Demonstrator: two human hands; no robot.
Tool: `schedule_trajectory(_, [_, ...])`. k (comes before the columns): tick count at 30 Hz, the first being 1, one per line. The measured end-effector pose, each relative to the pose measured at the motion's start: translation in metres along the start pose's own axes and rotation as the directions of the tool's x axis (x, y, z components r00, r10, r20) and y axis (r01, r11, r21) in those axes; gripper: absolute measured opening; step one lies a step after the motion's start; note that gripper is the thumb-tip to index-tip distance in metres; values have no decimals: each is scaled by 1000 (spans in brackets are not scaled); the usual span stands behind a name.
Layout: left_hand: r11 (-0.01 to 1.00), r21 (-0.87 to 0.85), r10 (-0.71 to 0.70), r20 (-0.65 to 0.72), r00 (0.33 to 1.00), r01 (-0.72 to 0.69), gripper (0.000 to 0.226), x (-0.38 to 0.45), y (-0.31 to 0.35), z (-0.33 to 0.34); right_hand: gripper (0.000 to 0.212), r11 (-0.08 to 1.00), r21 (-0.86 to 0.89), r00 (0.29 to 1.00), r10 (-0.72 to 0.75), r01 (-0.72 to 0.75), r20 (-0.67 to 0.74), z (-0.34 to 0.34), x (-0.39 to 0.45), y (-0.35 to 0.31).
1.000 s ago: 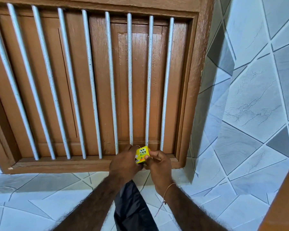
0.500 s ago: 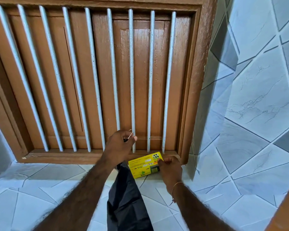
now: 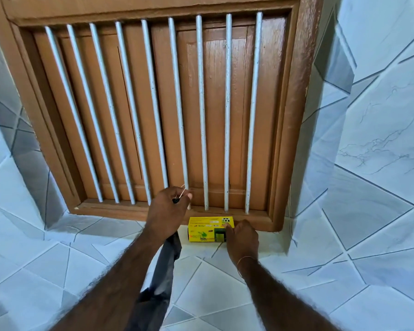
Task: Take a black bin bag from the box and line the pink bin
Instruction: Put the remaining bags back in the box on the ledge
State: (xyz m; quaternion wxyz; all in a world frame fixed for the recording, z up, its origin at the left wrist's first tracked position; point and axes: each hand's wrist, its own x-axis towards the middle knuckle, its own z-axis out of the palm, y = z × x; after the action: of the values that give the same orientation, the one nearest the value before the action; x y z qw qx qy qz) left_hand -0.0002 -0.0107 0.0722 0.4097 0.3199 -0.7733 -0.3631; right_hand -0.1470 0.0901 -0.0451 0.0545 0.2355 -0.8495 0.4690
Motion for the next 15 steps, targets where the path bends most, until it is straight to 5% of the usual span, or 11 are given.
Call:
schedule_trajectory(7, [999, -39, -38, -25, 999, 37, 14, -22, -3, -15, 37, 889, -286, 912, -397, 356, -98, 4, -33, 10])
schedule_trajectory(9, [997, -68, -45, -18, 999, 44, 15, -30, 3, -18, 37, 928, 16, 928, -371, 372, -38, 0, -51, -11])
schedule_trajectory(10, [995, -84, -51, -11, 999, 50, 16, -34, 6, -20, 41, 924, 257, 942, -319, 284, 102, -5, -64, -25])
schedule_trajectory(12, [985, -158, -75, 14, 997, 76, 16, -39, 17, -23, 55, 816, 577, 831, -303, -27, 467, -12, -92, -51])
schedule_trajectory(15, [919, -356, -154, 77, 985, 171, 15, -51, 34, -33, 65, 728, 675, 693, -427, -118, 582, -14, -131, -64])
